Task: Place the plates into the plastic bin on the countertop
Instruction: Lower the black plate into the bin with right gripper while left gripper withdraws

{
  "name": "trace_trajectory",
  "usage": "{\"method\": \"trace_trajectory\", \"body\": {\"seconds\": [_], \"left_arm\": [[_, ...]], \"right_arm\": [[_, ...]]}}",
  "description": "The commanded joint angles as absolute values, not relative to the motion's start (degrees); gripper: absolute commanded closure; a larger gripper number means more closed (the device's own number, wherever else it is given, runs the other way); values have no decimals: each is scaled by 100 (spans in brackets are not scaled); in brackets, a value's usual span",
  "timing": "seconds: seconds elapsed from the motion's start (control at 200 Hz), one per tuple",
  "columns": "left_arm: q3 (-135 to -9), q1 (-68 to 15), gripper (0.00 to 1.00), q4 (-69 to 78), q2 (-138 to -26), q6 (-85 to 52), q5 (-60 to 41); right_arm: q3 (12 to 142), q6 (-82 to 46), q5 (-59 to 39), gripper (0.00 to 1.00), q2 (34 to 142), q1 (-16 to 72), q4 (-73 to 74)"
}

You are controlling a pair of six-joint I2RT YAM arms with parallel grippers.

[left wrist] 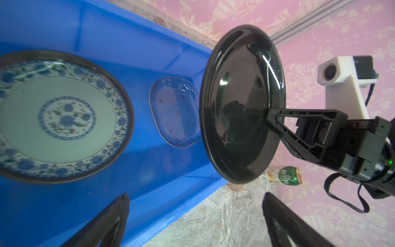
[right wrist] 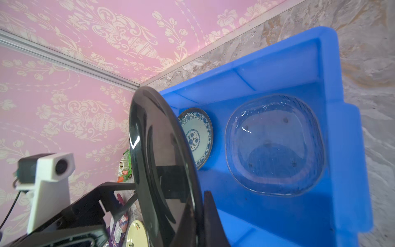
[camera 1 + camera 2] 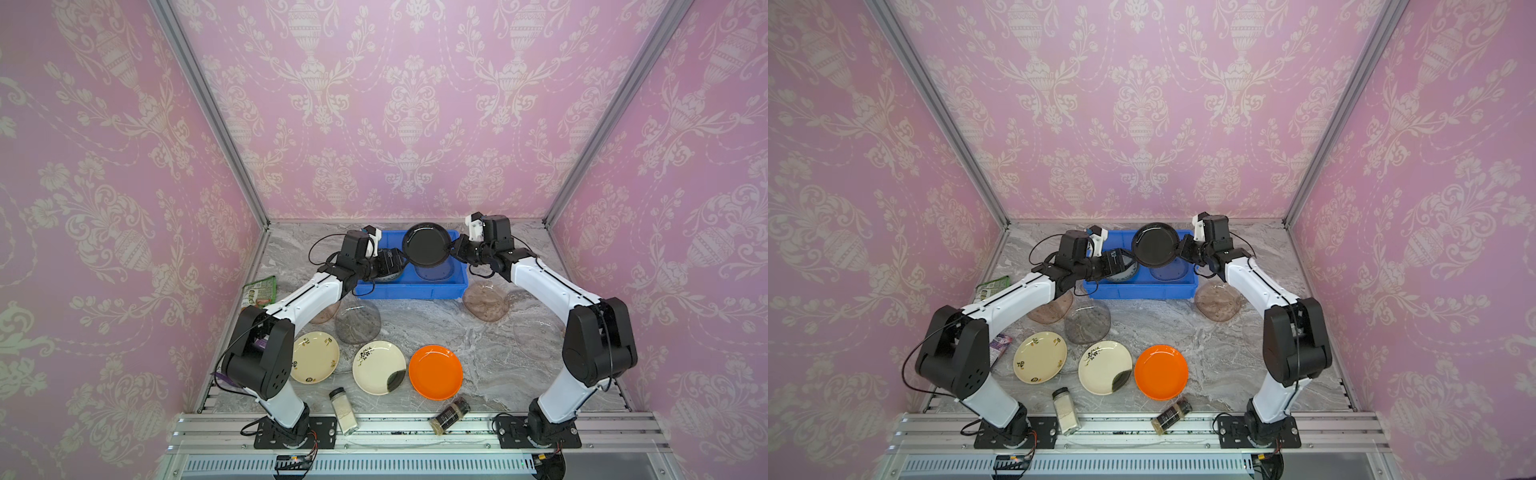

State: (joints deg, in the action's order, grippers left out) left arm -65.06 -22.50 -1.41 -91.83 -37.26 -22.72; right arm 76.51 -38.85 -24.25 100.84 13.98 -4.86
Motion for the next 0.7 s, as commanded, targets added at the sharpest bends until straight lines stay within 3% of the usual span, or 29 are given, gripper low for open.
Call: {"method": "trace_trajectory", "body": {"seconds": [0.0,0.305,0.695], "left_arm": [[-6205,-2185,1,-319,-8575,-3173,-1023],[-6108,-2162,1,-285,-8340,-2971,-980],[-6021,-2162,1,-181,-8520,-3032,-1160]], "right_arm": [[8101,-4288,-2574,100,10770,1582,-175],[9544,-4853,-2738,100,12451,2121,-206],[10291,-5014,-2470,100,13201,2302,-759]]}}
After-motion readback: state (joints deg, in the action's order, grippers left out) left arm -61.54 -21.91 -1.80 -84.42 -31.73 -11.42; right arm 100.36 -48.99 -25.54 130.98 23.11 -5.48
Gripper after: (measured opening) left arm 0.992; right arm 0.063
